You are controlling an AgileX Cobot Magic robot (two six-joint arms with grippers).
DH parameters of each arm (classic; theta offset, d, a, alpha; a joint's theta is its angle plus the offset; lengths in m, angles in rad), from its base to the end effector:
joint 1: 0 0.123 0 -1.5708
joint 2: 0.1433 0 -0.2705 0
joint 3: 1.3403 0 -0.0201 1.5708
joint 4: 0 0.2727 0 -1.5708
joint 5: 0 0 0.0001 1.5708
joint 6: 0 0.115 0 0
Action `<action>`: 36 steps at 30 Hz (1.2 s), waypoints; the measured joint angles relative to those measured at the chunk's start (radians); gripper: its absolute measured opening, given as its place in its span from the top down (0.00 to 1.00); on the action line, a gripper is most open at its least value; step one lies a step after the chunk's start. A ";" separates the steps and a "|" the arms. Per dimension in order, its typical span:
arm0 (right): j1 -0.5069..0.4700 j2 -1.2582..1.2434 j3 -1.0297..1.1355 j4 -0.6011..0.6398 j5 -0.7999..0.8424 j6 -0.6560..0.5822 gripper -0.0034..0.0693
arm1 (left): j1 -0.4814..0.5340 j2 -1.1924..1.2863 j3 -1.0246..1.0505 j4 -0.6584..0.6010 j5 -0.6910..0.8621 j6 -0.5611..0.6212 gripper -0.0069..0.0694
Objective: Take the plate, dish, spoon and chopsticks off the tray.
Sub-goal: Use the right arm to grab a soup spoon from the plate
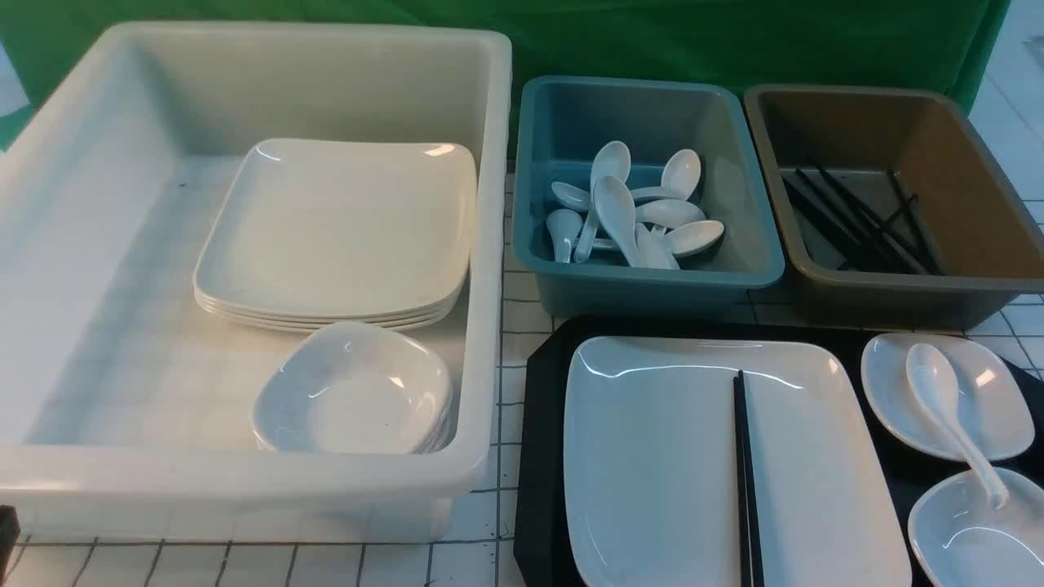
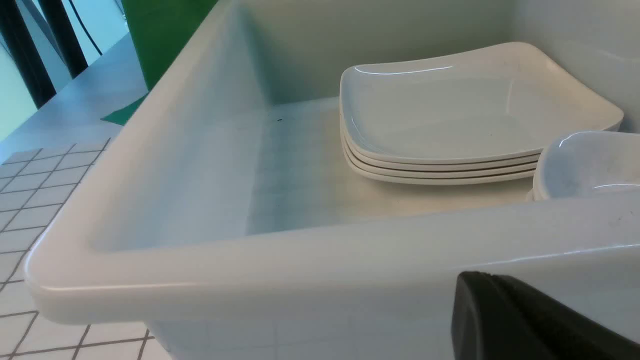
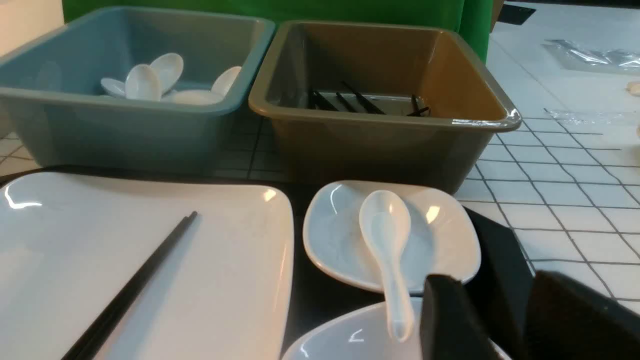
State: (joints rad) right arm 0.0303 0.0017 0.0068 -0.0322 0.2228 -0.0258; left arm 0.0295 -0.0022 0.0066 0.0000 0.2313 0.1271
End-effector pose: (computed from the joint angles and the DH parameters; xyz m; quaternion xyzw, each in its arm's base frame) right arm 0.1164 0.0027 0.1870 -0.0307 0.7555 -0.0115 0.6543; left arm 0.1160 0.0034 0.1865 0.0370 0.7567 0.0511 0.6507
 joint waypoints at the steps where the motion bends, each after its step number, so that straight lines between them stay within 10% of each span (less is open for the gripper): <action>1: 0.000 0.000 0.000 0.000 0.000 0.000 0.61 | 0.000 0.000 0.000 0.000 0.000 0.000 0.90; 25: 0.000 0.000 0.000 0.000 0.000 0.000 0.61 | 0.000 0.000 0.000 -0.006 -0.010 -0.005 0.90; 36: 0.000 0.000 0.000 0.020 -0.022 0.026 0.61 | 0.000 0.000 0.000 -0.271 -0.484 -0.189 0.90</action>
State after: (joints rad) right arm 0.0303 0.0017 0.0068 -0.0122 0.2008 0.0000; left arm 0.0295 -0.0022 0.0066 -0.2710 -0.2524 -0.0622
